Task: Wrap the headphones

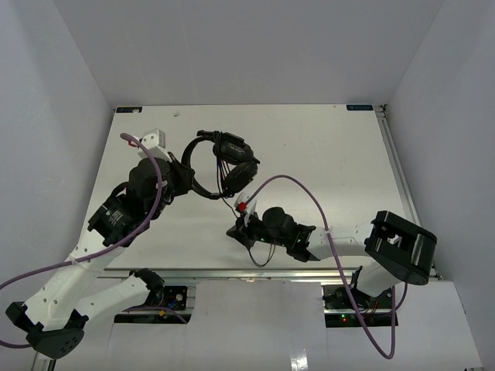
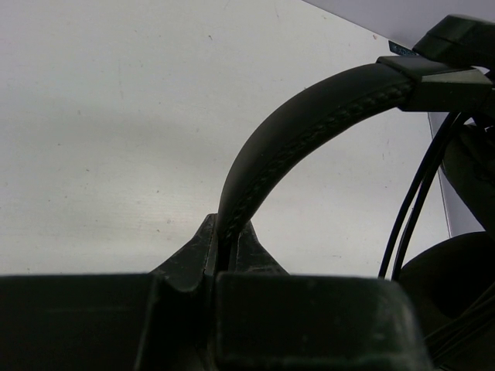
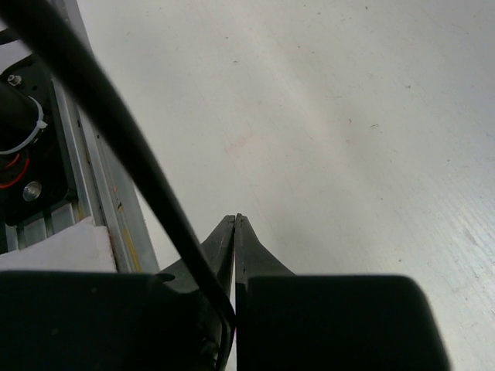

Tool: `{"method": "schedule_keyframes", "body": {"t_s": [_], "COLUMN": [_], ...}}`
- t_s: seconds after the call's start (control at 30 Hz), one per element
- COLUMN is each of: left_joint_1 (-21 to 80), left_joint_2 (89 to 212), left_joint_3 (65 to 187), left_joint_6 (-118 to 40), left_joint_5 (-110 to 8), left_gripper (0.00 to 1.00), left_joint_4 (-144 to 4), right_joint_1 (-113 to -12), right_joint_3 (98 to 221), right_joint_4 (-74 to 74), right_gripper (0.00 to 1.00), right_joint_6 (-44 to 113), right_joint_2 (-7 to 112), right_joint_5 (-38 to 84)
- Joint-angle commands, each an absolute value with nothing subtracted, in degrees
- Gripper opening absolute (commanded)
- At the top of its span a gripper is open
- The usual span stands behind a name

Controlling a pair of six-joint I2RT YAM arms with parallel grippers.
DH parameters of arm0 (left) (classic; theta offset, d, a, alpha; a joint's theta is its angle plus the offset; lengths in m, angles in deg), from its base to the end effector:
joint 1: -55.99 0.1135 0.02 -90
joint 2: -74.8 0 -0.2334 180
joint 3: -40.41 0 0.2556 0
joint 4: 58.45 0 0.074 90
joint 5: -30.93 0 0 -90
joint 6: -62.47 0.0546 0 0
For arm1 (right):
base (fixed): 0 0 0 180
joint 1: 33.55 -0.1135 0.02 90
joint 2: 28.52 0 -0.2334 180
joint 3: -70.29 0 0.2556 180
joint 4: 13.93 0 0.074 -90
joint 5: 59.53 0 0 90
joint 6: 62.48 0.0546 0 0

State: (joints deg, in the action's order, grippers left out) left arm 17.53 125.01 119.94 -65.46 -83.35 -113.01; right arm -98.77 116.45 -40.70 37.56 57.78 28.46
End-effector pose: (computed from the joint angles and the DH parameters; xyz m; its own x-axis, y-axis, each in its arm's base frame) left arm 0.1748 -0.1102 0.3652 -0.4328 -0.3718 -0.8212 0.0122 0.9085 -0.4177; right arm 0.1347 0.2963 0.1519 -0.2561 -0.1391 -0.9566 -0.8907 0.4186 0.1776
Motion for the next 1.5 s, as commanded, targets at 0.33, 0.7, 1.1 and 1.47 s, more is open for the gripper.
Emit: {"method": "schedule_keyframes", "body": {"t_s": [0.33, 0.7, 1.1, 1.47], "left_joint_1": [17.51, 17.49, 17.49, 17.49], "left_joint_2": [122.9, 124.82, 131.65, 136.43], "left_joint_3": [124.45, 124.21, 121.91, 123.31], "left_joint_6": [-60.96, -42.04, -34.49, -32.48], "left_joint_5": [-77.73, -46.96, -57.82, -59.0], "left_gripper": [0.0, 0.0, 0.0, 0.0], "left_joint_4": [-113.31, -118.35, -123.48, -123.1], "right_joint_1": [-92.21, -75.3, -67.22, -66.96], "right_joint_3": [110.16, 114.9, 139.44, 149.65], "right_joint_4": [-48.78, -38.64, -9.99, -1.11], "right_gripper": [0.08, 0.08, 0.09, 0.18], "right_joint_6": [37.26, 40.53, 33.9, 30.14], "right_joint_2": [58.31, 49.96, 46.33, 49.03], "right_joint_5": [26.65, 16.75, 14.03, 14.71]}}
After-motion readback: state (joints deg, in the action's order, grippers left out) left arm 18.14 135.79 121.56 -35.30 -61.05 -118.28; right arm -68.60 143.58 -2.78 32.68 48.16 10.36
